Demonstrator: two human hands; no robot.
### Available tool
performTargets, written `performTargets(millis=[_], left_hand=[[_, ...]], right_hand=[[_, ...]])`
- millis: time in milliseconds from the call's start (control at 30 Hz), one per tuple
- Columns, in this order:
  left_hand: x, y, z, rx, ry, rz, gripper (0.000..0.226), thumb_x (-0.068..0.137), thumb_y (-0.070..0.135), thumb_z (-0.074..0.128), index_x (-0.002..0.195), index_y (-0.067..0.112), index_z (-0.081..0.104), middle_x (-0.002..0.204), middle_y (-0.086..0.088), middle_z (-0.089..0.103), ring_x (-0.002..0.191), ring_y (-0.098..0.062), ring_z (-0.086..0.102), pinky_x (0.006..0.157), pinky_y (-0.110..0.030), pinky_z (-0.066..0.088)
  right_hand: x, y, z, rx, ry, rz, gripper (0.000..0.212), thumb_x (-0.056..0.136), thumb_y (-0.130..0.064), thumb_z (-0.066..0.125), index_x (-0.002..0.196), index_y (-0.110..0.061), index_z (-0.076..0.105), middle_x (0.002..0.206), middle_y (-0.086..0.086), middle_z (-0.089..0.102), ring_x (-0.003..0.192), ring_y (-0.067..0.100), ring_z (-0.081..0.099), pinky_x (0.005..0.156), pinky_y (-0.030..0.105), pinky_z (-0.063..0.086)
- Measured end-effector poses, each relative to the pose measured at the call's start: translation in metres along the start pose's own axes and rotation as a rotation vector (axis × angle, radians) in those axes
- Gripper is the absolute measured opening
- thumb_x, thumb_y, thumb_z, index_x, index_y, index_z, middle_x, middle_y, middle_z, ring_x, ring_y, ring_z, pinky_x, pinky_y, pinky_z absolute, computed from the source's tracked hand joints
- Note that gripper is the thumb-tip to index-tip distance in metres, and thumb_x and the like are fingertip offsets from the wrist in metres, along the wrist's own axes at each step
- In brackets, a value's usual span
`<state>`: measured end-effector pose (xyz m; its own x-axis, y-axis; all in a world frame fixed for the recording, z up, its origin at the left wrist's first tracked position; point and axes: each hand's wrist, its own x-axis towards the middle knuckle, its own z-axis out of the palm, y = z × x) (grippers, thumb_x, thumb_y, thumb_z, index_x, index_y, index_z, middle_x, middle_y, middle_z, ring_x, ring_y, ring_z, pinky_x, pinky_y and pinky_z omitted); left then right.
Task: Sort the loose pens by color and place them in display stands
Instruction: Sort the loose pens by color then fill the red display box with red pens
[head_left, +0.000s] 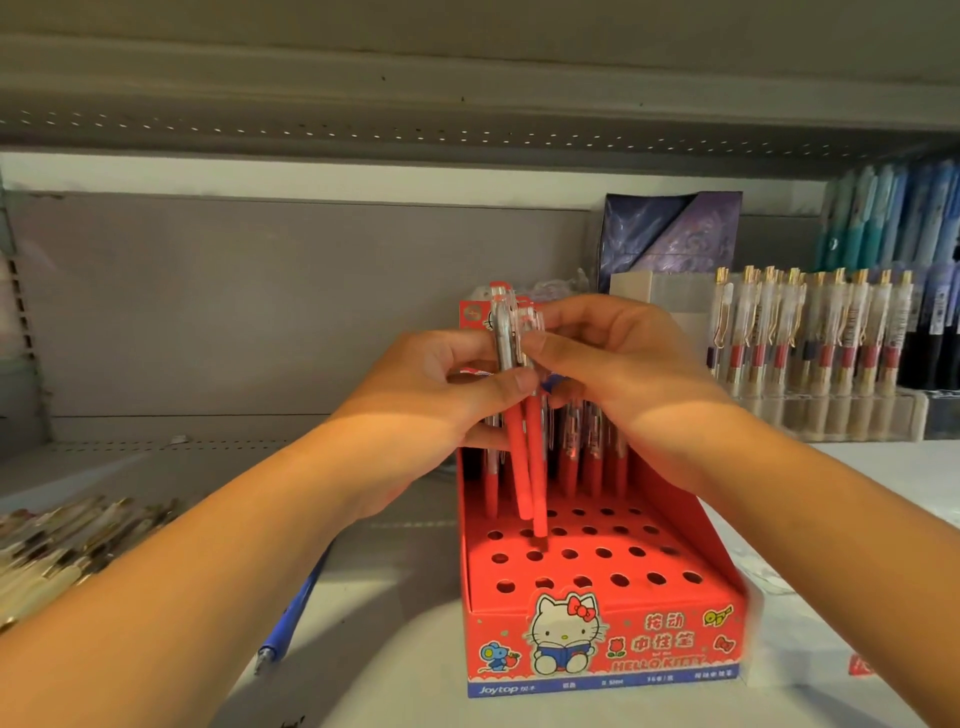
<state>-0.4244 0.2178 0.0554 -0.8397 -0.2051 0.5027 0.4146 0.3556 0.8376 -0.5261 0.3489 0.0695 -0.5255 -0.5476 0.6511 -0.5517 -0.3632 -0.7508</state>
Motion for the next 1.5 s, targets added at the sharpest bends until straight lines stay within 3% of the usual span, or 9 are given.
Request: performTargets(millis=[167, 333, 500, 700, 1133, 1233, 1333, 1400, 1500], left_hand=[[0.002, 0.000, -0.002, -0.029, 0.061, -0.002, 0.015, 0.088, 0.010, 0.069, 0.099, 0.018, 0.075, 0.092, -0.007, 0.074, 0.082, -0.022, 0.073, 0.070, -0.035, 0.061], [0.005, 0.001, -0.003, -0.028, 0.139, 0.031, 0.039, 0.082, 0.000, 0.073, 0.112, 0.022, 0.063, 0.073, 0.005, 0.067, 0.065, -0.013, 0.070, 0.055, -0.030, 0.058], [0.005, 0.002, -0.003, -0.032, 0.165, 0.062, 0.030, 0.082, 0.007, 0.073, 0.107, 0.024, 0.066, 0.077, 0.002, 0.065, 0.065, -0.015, 0.068, 0.056, -0.033, 0.058], [0.004, 0.002, -0.004, -0.047, 0.197, 0.059, 0.025, 0.085, 0.009, 0.070, 0.109, 0.018, 0.067, 0.072, 0.004, 0.066, 0.061, -0.013, 0.067, 0.053, -0.030, 0.057], [0.003, 0.002, -0.003, -0.033, 0.201, 0.056, 0.025, 0.083, 0.006, 0.073, 0.104, 0.018, 0.070, 0.072, 0.001, 0.066, 0.060, -0.013, 0.069, 0.051, -0.028, 0.056], [0.002, 0.002, -0.002, -0.028, 0.198, 0.054, 0.025, 0.081, 0.008, 0.074, 0.103, 0.020, 0.071, 0.070, 0.004, 0.067, 0.059, -0.013, 0.068, 0.050, -0.027, 0.056], [0.002, 0.003, -0.001, -0.007, 0.188, 0.063, 0.024, 0.081, 0.008, 0.075, 0.099, 0.024, 0.072, 0.068, 0.006, 0.066, 0.061, -0.012, 0.069, 0.051, -0.028, 0.056], [0.002, 0.003, -0.001, -0.007, 0.177, 0.064, 0.025, 0.080, 0.008, 0.076, 0.097, 0.025, 0.072, 0.067, 0.006, 0.066, 0.060, -0.012, 0.068, 0.051, -0.029, 0.056], [0.000, 0.003, 0.001, 0.007, 0.158, 0.071, 0.028, 0.077, 0.008, 0.079, 0.097, 0.026, 0.071, 0.067, 0.006, 0.065, 0.059, -0.011, 0.066, 0.051, -0.031, 0.057]], right_hand=[[0.005, -0.002, -0.008, 0.103, 0.023, 0.062, 0.008, 0.088, -0.003, 0.066, 0.088, -0.010, 0.063, 0.077, 0.009, 0.069, 0.070, 0.020, 0.068, 0.062, 0.033, 0.060], [0.009, -0.002, -0.017, -0.097, 0.081, -0.038, 0.025, 0.090, -0.001, 0.065, 0.103, -0.021, 0.058, 0.071, -0.002, 0.070, 0.069, 0.015, 0.072, 0.059, 0.035, 0.061], [0.009, 0.004, -0.018, -0.280, 0.046, -0.080, 0.030, 0.090, 0.000, 0.065, 0.090, -0.029, 0.059, 0.068, -0.007, 0.064, 0.071, 0.018, 0.069, 0.060, 0.041, 0.062], [0.010, 0.012, -0.016, -0.327, 0.001, -0.046, 0.034, 0.088, 0.000, 0.067, 0.083, -0.034, 0.061, 0.079, 0.009, 0.061, 0.078, 0.032, 0.067, 0.058, 0.042, 0.062], [0.007, 0.017, -0.023, -0.628, -0.128, 0.027, 0.020, 0.086, -0.008, 0.064, 0.079, -0.027, 0.061, 0.073, -0.001, 0.068, 0.057, 0.020, 0.071, 0.065, 0.048, 0.060], [0.006, 0.018, -0.022, -0.702, -0.175, 0.070, 0.016, 0.086, -0.012, 0.062, 0.077, -0.025, 0.065, 0.071, 0.002, 0.070, 0.061, 0.017, 0.070, 0.067, 0.040, 0.061], [0.006, 0.011, -0.022, -0.810, -0.116, -0.013, 0.015, 0.087, -0.022, 0.064, 0.075, -0.030, 0.068, 0.073, -0.011, 0.068, 0.066, 0.003, 0.063, 0.063, 0.011, 0.048], [0.006, 0.007, -0.019, -0.682, -0.048, -0.067, 0.013, 0.088, -0.020, 0.064, 0.080, -0.030, 0.069, 0.078, -0.012, 0.068, 0.072, 0.005, 0.065, 0.067, 0.013, 0.050], [0.004, -0.003, -0.011, -0.167, -0.036, -0.027, 0.013, 0.088, -0.005, 0.067, 0.094, -0.016, 0.066, 0.081, 0.002, 0.070, 0.072, 0.022, 0.071, 0.065, 0.039, 0.062]])
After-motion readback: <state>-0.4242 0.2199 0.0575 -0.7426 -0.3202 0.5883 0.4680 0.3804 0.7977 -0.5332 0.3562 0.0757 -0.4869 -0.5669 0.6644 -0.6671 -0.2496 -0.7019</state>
